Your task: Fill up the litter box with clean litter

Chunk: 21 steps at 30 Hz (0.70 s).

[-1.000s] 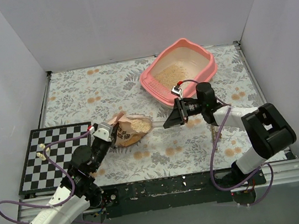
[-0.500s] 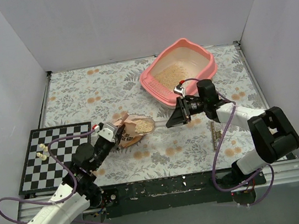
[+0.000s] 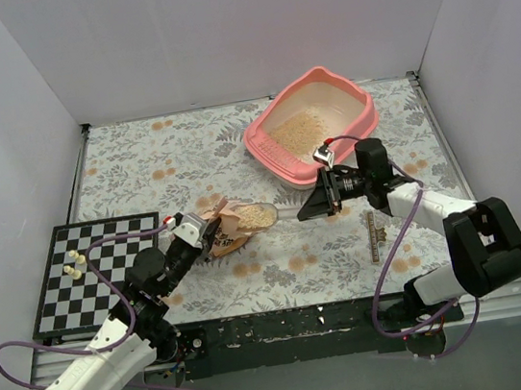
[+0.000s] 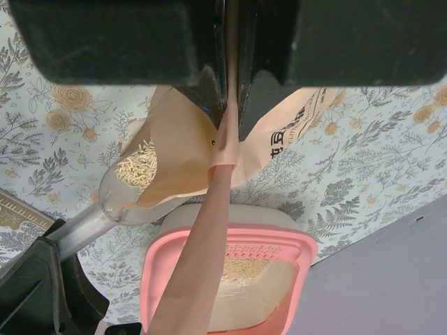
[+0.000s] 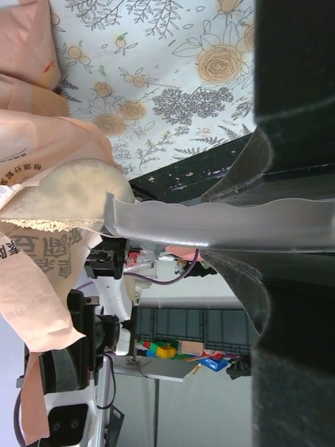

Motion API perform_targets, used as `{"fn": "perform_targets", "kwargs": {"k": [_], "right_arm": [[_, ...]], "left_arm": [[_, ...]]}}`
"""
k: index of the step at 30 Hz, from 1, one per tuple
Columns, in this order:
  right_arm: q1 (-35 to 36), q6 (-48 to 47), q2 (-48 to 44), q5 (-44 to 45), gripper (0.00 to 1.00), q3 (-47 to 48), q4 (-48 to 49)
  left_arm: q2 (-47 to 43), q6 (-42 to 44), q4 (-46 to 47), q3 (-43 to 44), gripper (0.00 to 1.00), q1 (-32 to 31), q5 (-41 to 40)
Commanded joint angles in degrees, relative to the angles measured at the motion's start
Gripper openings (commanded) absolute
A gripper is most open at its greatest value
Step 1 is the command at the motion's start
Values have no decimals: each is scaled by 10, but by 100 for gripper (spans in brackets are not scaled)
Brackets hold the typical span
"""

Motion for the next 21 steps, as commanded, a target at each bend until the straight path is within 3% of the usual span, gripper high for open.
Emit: {"fn": "perform_targets", "kwargs": {"k": [1, 11, 21], "right_arm": [[-19, -10, -27, -21, 1, -13, -1], [-30, -8, -49, -28, 1, -42, -4], [-35, 98, -75, -47, 1, -70, 107]], "left_arm": [[-10, -12, 30, 3, 0, -4, 47], [-26, -9, 35, 0, 0, -5, 23], [-24, -10, 35, 0, 0, -5, 15]]}}
